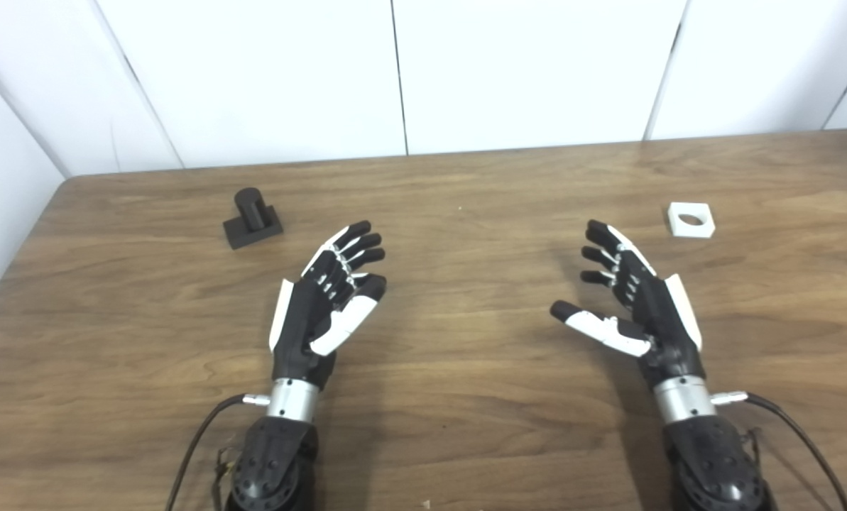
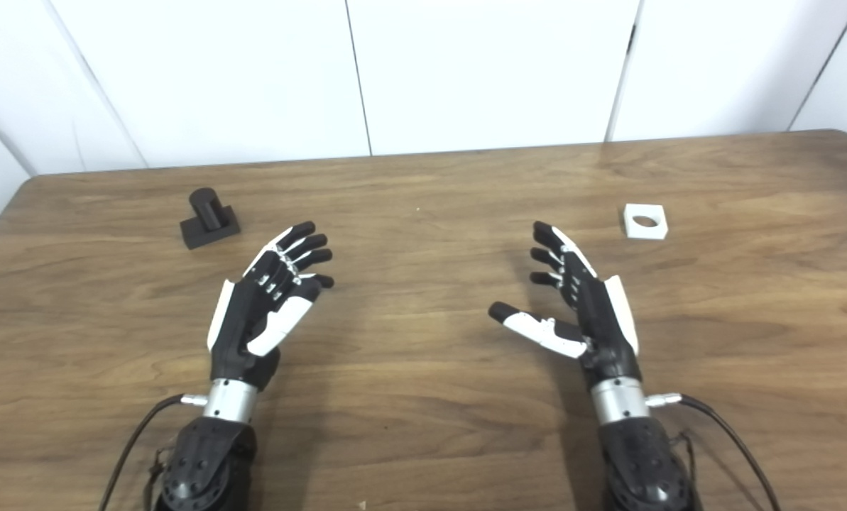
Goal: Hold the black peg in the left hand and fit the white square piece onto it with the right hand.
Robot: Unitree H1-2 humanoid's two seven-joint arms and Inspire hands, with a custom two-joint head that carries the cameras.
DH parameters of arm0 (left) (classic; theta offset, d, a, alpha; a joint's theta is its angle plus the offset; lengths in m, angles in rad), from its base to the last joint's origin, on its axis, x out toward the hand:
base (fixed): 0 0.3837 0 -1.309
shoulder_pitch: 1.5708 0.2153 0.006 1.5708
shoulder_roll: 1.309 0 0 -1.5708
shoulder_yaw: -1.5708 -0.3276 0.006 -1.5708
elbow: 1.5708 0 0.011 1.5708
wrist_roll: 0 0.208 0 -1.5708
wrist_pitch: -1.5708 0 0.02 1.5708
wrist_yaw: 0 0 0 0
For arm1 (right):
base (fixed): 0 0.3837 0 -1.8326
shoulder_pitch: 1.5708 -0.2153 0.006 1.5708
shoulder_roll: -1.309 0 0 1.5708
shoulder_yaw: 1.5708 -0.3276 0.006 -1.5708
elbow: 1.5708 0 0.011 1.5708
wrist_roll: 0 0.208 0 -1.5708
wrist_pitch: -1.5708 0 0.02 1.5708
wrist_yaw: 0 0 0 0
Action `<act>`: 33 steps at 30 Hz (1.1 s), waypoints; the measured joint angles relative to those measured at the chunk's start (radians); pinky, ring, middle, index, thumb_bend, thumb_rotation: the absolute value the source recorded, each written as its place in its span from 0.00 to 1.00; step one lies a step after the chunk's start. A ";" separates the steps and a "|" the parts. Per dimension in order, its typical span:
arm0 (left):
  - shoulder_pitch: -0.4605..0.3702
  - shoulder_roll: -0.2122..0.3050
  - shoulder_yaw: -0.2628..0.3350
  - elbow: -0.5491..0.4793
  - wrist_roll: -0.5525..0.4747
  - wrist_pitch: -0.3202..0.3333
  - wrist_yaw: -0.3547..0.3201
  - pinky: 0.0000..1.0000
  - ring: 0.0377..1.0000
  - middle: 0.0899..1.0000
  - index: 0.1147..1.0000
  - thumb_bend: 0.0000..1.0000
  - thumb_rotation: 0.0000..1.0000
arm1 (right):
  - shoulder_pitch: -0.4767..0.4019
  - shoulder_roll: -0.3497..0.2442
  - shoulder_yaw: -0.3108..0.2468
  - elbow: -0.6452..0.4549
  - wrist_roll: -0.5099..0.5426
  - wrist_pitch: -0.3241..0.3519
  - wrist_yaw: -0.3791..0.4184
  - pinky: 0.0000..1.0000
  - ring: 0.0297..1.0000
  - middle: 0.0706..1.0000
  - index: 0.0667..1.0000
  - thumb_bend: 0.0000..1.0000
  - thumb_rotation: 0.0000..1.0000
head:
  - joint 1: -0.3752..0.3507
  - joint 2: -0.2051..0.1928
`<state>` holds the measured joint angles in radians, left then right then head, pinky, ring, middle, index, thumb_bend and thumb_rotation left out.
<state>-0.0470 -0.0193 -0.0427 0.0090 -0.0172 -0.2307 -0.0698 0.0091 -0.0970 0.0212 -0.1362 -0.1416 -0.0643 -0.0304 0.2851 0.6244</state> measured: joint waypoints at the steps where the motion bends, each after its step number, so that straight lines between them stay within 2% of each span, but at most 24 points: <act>1: -0.003 -0.005 -0.002 0.007 0.006 -0.014 0.003 0.59 0.74 0.77 0.78 0.84 0.50 | 0.000 -0.005 -0.008 0.004 0.009 -0.008 0.000 0.71 0.82 0.88 0.87 0.76 0.30 | 0.009 -0.003; 10: -0.017 -0.028 -0.005 0.026 0.031 -0.030 0.029 0.60 0.73 0.76 0.76 0.82 0.48 | -0.001 -0.016 -0.017 0.006 0.017 -0.015 0.001 0.73 0.83 0.87 0.88 0.76 0.26 | 0.008 -0.006; 12: -0.017 -0.028 -0.005 0.026 0.035 -0.030 0.033 0.60 0.73 0.76 0.76 0.78 0.46 | 0.000 -0.016 -0.019 0.005 0.018 -0.011 0.002 0.73 0.83 0.87 0.87 0.75 0.26 | 0.009 -0.011; 17: -0.016 -0.028 -0.004 0.026 0.036 -0.031 0.038 0.60 0.72 0.76 0.76 0.80 0.46 | 0.000 -0.016 -0.019 0.005 0.014 -0.010 0.002 0.72 0.83 0.87 0.87 0.76 0.26 | 0.009 -0.014; 23: -0.016 -0.027 -0.004 0.025 0.052 -0.031 0.046 0.60 0.70 0.74 0.74 0.74 0.38 | 0.001 -0.017 -0.019 0.003 0.011 -0.007 0.003 0.71 0.82 0.87 0.87 0.77 0.27 | 0.008 -0.015; 27: -0.015 -0.024 -0.004 0.017 0.123 -0.027 0.078 0.54 0.63 0.68 0.69 0.73 0.29 | 0.002 -0.016 -0.019 0.001 0.006 -0.001 0.003 0.73 0.83 0.87 0.87 0.76 0.26 | 0.008 -0.015; 28: -0.015 -0.022 -0.004 0.014 0.138 -0.025 0.083 0.54 0.64 0.68 0.69 0.73 0.32 | 0.002 -0.017 -0.019 -0.001 0.006 0.005 0.003 0.72 0.83 0.87 0.87 0.76 0.26 | 0.009 -0.018; 32: -0.002 0.016 -0.012 -0.022 0.228 0.052 0.084 0.56 0.63 0.68 0.67 0.73 0.36 | 0.001 -0.017 -0.020 -0.002 0.006 0.008 0.004 0.72 0.83 0.87 0.87 0.75 0.25 | 0.012 -0.020; 33: 0.001 0.040 -0.013 -0.042 0.266 0.093 0.076 0.55 0.63 0.68 0.66 0.72 0.36 | 0.000 -0.019 -0.020 -0.003 0.006 0.008 0.004 0.71 0.83 0.87 0.87 0.75 0.25 | 0.014 -0.022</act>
<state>-0.0463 0.0203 -0.0552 -0.0328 0.2488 -0.1380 0.0057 0.0092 -0.1164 0.0012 -0.1389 -0.1355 -0.0560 -0.0262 0.2991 0.6029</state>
